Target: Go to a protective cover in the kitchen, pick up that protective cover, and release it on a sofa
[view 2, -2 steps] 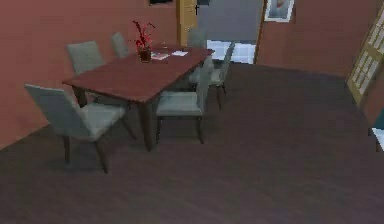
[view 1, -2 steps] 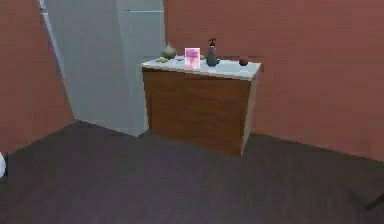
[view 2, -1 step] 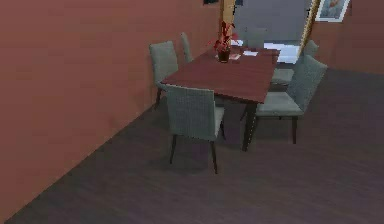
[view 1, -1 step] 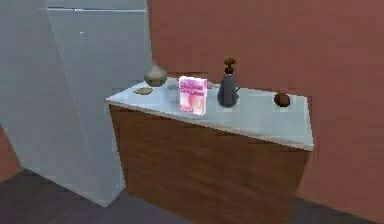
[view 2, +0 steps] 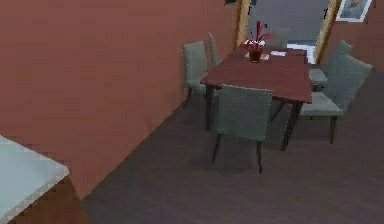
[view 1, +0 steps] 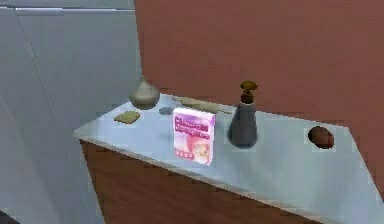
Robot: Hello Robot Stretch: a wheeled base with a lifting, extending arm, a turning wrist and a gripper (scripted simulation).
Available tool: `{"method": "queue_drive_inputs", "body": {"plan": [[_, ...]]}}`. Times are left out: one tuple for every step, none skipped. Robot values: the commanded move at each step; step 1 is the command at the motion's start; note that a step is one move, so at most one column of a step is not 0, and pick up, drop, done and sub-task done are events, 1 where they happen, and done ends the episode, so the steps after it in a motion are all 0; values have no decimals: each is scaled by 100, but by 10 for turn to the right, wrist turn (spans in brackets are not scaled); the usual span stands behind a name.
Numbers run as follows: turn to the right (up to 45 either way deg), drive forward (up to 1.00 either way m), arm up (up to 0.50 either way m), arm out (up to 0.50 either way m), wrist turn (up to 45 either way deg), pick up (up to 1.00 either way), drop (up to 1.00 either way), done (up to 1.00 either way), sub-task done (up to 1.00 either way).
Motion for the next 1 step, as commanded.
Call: {"method": "queue_drive_inputs", "body": {"plan": [[-450,0,0,0,0,0,0,0,0]]}}
